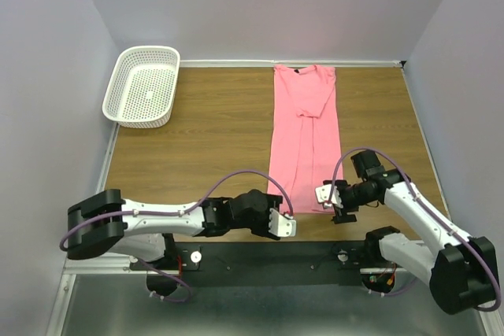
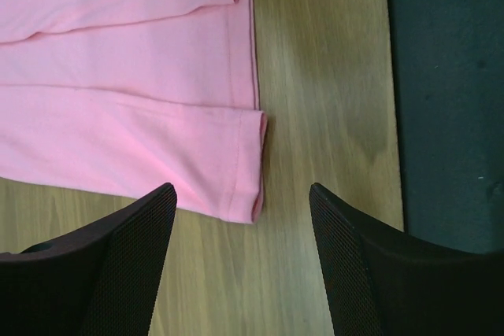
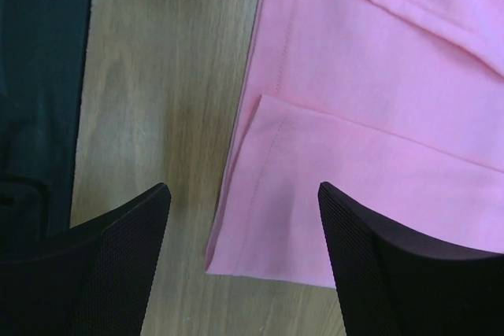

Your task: Fold and stack the t-shirts

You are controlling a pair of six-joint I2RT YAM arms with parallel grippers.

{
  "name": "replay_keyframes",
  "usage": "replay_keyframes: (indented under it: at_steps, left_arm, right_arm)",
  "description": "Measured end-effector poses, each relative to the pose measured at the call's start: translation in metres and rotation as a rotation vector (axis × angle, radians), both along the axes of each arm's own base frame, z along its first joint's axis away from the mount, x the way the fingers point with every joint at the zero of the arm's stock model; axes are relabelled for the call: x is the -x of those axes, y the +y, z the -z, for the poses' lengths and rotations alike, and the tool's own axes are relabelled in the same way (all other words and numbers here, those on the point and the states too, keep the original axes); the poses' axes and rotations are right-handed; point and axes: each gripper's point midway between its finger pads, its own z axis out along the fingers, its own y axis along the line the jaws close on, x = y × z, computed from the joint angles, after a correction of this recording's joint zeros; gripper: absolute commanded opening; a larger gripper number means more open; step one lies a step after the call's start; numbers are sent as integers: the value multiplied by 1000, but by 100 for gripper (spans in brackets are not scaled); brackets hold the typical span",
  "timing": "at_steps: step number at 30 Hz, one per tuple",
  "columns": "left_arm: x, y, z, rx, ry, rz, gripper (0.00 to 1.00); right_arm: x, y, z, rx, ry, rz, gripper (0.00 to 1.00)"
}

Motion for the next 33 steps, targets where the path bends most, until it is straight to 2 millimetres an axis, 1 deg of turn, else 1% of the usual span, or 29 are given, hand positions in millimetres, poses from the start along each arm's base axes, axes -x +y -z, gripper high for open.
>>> replay_keyframes:
  at_steps: [3,5,6,8,9,11,14,15,16,17,18,19,20,21,24,25,28,30,33]
  left_arm:
    - [-6,-5,10,-43,-43,19,73]
    - [-8,-8,22,-83,-59,30,72]
    - [-10,-8,30,-111,-69,35,70]
    - [-12,-7,42,-151,-83,44,68]
    - [-15,-8,45,-161,-101,48,65]
    - [-19,-14,45,-163,-125,49,62]
    - [-28,-22,47,-167,-166,42,48]
    - [-31,-23,48,-172,-175,37,38]
    - [-35,-26,49,-174,-186,34,33]
    - [-37,-28,51,-178,-195,31,24]
    - [-39,-28,54,-186,-201,31,19]
    - [-41,-29,55,-187,-203,25,9]
    - [-42,-29,57,-193,-211,25,9]
    - [-43,-29,57,-193,-215,20,0]
    - [-44,-26,58,-198,-229,25,0]
    - [-44,-25,58,-197,-232,26,0]
    - [-42,-19,56,-198,-234,33,0]
    - [-42,-19,54,-195,-235,38,0]
    - [-41,-21,47,-173,-237,47,0]
  right_arm:
    - [-4,-1,8,19,15,17,80]
    - [-6,-1,10,24,16,25,80]
    - [-8,-1,10,21,10,30,80]
    - [-9,0,9,17,1,35,78]
    - [-10,0,8,15,-5,37,78]
    - [-12,0,7,13,-17,42,77]
    - [-12,-2,9,22,-27,48,75]
    - [-12,-3,10,25,-25,49,75]
    - [-11,-3,11,28,-22,51,73]
    - [-10,-4,12,30,-20,52,73]
    - [-9,-4,14,34,-16,55,72]
    - [-8,-5,16,39,-14,57,71]
    - [-8,-6,17,41,-12,60,71]
    - [-7,-7,17,45,-11,62,71]
    - [-6,-7,20,49,-9,64,67]
    - [-6,-8,21,50,-7,64,63]
    - [-4,-9,27,56,8,63,59]
    - [-3,-8,30,57,25,70,55]
    - [-6,-6,31,48,43,96,47]
